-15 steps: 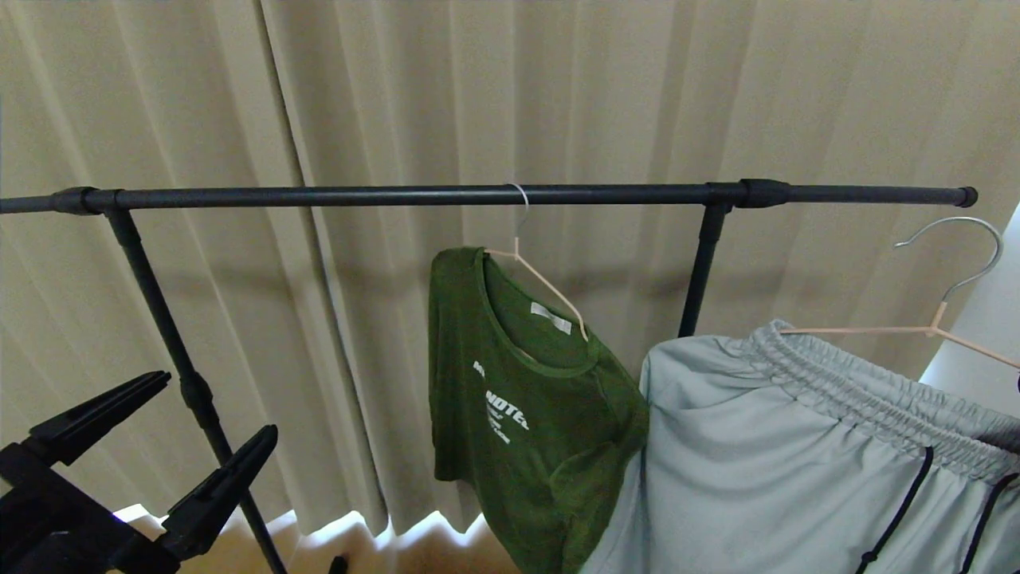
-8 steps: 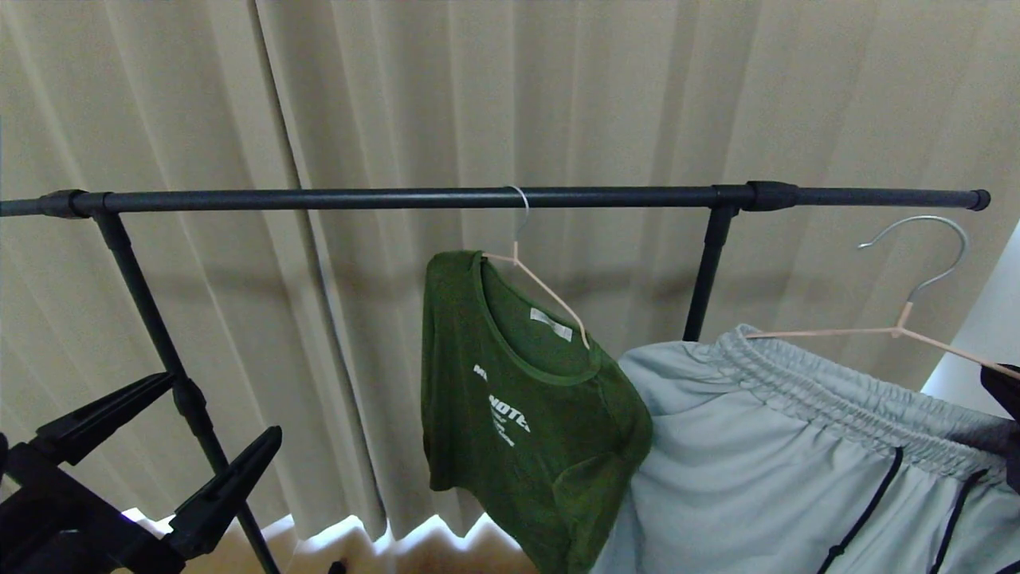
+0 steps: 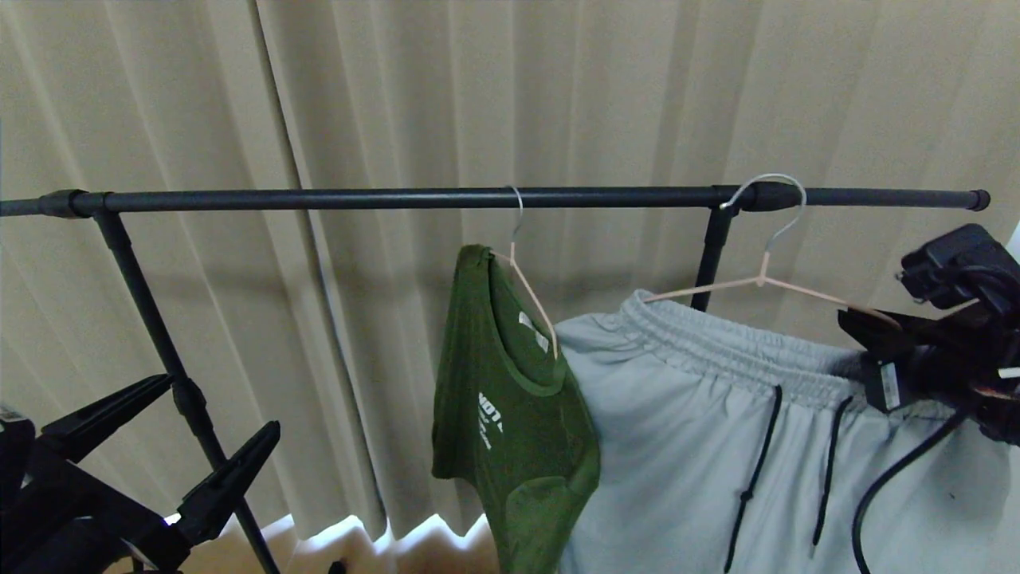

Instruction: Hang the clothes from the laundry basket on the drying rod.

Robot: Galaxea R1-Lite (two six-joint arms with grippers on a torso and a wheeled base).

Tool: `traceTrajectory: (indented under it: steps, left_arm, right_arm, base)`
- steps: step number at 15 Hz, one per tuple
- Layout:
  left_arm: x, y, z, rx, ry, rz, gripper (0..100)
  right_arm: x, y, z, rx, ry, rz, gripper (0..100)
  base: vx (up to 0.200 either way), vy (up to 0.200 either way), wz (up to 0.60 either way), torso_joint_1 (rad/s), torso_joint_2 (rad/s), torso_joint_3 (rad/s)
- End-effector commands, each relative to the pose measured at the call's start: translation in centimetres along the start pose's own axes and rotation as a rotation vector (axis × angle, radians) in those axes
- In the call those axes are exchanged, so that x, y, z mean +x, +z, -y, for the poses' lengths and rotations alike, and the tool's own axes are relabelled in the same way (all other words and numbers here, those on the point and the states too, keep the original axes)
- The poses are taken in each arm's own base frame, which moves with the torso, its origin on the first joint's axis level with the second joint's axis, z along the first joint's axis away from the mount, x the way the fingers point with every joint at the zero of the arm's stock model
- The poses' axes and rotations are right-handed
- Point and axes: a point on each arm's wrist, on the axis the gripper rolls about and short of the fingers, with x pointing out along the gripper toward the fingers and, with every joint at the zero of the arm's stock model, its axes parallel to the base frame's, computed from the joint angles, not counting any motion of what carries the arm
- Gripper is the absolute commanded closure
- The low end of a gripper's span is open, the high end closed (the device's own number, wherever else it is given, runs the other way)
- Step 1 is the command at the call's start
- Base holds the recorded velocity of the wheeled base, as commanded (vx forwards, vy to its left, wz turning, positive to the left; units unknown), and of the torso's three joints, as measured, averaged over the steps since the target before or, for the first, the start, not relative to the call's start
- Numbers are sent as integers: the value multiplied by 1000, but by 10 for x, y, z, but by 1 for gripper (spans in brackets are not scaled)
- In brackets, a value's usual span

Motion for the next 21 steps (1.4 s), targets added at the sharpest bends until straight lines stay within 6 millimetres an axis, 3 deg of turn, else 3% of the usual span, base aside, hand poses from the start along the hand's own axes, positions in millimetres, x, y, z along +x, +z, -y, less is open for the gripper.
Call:
traceTrajectory:
  steps: [1, 5, 9, 17, 21]
  left_arm:
    - [1, 0, 0, -1, 0, -4, 0]
    - [0, 0, -2, 2, 16, -3, 0]
    - [-1, 0, -2, 6, 16, 2, 0]
    - [-2, 1, -2, 33, 16, 9, 0]
    - [-4, 3, -2, 36, 20, 24, 0]
  right_arm:
    - [36, 14, -10, -1, -38, -32, 100]
    - [63, 34, -17, 1, -132, -33, 100]
    - [86, 38, -27, -8, -176, -59, 100]
    - [111, 28, -45, -39, -155, -108, 100]
    - [112, 30, -57, -50, -123, -102, 100]
  base:
    - [0, 0, 0, 0, 0, 0]
    - [0, 0, 0, 0, 0, 0]
    - [0, 0, 0, 0, 0, 0]
    - [0, 0, 0, 0, 0, 0]
    - [0, 0, 0, 0, 0, 0]
